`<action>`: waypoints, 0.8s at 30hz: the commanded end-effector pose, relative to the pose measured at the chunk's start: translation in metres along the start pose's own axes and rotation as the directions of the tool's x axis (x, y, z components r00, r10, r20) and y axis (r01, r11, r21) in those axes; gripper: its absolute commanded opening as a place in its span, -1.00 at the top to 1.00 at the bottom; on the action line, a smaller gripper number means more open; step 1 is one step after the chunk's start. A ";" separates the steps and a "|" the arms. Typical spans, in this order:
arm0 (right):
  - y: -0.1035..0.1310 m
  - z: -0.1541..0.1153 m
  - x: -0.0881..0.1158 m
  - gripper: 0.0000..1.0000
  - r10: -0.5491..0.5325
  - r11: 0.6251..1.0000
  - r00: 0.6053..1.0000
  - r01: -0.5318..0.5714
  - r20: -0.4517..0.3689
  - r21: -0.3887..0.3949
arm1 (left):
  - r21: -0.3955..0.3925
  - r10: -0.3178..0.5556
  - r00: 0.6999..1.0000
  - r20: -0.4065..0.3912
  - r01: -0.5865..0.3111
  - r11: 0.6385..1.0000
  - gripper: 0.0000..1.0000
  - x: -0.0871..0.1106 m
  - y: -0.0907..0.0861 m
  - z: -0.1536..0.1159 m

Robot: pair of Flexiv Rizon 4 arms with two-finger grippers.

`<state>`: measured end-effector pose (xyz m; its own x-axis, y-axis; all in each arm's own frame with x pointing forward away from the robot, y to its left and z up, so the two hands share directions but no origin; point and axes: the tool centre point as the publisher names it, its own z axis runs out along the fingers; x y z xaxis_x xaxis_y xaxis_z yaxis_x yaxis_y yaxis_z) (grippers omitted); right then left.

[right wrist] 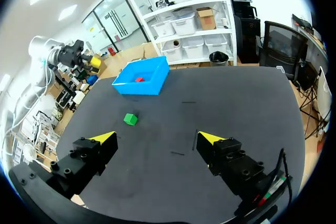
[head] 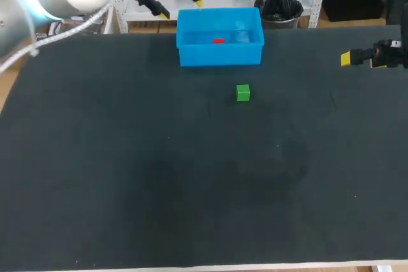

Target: Use the left arm to pick the red cube and place it into the blue plastic box first, then use the right arm to grasp the green cube and put it into the same blue plastic box after the first action is fully finished.

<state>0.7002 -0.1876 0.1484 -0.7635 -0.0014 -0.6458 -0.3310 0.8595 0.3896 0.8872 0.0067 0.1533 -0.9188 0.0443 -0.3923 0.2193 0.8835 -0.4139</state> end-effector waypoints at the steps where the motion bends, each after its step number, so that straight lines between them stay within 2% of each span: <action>1: 0.002 0.000 0.000 -1.00 0.002 1.000 1.000 -0.002 -0.002 0.007 | 0.025 0.039 0.990 0.135 -0.043 0.999 -1.00 0.058 0.006 -0.027; 8: 0.002 0.000 0.000 -1.00 0.002 1.000 1.000 -0.002 -0.002 0.007 | 0.027 0.138 0.986 0.091 -0.141 0.990 -1.00 0.081 0.016 -0.035; 14: 0.002 0.000 0.000 -1.00 0.002 1.000 1.000 -0.002 -0.002 0.007 | 0.034 0.245 0.968 0.055 -0.247 0.969 -1.00 0.105 0.025 -0.042; 20: 0.002 0.000 0.000 -1.00 0.002 1.000 1.000 -0.002 -0.002 0.007 | 0.073 0.293 0.956 0.035 -0.294 0.953 -1.00 0.121 0.035 -0.049; 24: 0.002 0.000 0.000 -1.00 0.002 1.000 1.000 -0.002 -0.002 0.007 | 0.060 0.340 0.940 0.020 -0.340 0.938 -1.00 0.130 0.039 -0.049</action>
<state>0.7002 -0.1876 0.1484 -0.7635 -0.0014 -0.6458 -0.3310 0.8594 0.3896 0.7715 0.0636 0.1295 -0.8075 0.3648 -0.4635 0.5332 0.7876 -0.3089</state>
